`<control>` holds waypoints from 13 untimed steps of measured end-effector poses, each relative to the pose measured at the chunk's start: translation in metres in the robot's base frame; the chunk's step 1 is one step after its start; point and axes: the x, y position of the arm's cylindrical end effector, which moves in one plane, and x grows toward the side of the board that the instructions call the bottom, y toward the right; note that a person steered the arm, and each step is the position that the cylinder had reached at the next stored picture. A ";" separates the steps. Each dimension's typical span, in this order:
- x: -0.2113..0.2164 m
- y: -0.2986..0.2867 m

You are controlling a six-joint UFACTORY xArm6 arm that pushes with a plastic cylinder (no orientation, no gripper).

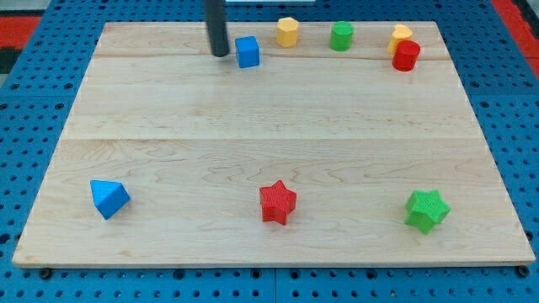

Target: Slide the blue triangle to the right of the blue cube

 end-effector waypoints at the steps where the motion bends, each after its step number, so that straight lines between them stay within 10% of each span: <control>1: -0.006 0.041; 2: 0.004 0.015; 6: 0.324 -0.092; 8: 0.307 -0.193; 13: 0.303 -0.106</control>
